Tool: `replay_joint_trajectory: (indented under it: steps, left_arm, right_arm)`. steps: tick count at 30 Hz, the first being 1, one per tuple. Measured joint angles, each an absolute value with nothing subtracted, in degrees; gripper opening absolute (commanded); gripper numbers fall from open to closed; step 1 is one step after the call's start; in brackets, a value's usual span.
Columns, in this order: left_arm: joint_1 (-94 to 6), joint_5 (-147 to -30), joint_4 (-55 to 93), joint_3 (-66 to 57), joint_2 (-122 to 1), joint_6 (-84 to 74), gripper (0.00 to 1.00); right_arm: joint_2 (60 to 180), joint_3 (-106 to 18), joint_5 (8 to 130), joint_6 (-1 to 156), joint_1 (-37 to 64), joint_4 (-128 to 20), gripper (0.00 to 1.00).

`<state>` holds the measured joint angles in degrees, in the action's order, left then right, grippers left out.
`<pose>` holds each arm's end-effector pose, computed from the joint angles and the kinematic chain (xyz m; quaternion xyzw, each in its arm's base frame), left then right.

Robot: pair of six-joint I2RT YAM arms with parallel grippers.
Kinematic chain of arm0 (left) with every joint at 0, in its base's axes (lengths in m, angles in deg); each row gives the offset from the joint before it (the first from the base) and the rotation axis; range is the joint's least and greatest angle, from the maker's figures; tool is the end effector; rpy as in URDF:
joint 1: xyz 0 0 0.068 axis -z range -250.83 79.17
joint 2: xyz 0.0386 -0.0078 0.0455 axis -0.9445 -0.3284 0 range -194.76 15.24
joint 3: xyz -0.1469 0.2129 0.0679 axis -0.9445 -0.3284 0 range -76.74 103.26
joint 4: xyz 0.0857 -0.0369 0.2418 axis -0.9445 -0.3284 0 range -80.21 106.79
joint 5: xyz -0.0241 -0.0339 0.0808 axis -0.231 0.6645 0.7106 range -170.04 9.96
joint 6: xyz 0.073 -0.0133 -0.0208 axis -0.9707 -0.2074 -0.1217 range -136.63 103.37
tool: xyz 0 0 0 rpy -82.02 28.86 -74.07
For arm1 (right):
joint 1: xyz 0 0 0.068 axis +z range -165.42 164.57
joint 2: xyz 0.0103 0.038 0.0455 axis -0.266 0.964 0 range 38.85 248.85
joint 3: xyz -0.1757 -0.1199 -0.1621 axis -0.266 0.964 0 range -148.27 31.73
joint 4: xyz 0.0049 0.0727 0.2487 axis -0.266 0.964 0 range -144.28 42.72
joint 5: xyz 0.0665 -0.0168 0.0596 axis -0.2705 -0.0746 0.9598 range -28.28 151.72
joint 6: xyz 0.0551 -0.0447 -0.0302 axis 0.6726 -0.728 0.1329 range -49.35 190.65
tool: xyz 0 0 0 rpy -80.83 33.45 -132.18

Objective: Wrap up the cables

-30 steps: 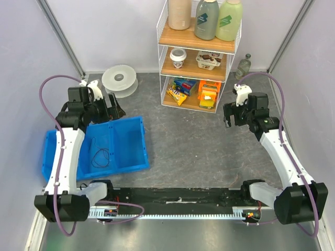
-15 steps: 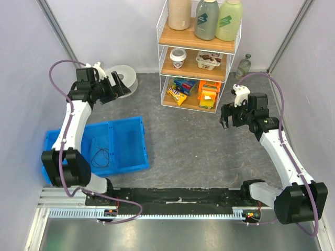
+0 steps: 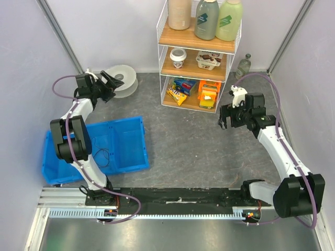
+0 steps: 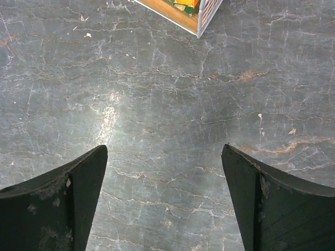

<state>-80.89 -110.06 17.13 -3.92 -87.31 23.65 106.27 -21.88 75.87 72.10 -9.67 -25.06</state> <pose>0.4296 0.0429 0.2334 -0.2364 0.8103 -0.3429 0.4123 0.2682 0.0431 0.2586 -0.0832 0.9077 0.1375 0.3876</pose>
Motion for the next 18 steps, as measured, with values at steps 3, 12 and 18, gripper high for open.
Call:
replay_joint_trajectory:
  steps: [3,12,18]
  left_arm:
    - [-82.4,-109.4,19.7,-4.0,-90.1,25.9,0.93]
    - [-85.5,-106.5,24.9,-4.1,-97.2,29.0,0.91]
    - [-86.9,-107.2,29.3,-3.5,-102.1,30.5,0.89]
  right_arm:
    - [107.3,-21.9,75.9,72.1,-9.7,-25.0,0.98]
    - [109.4,-21.9,75.7,71.6,-10.0,-24.9,0.98]
    - [109.8,-22.4,75.9,69.7,-10.0,-24.3,0.98]
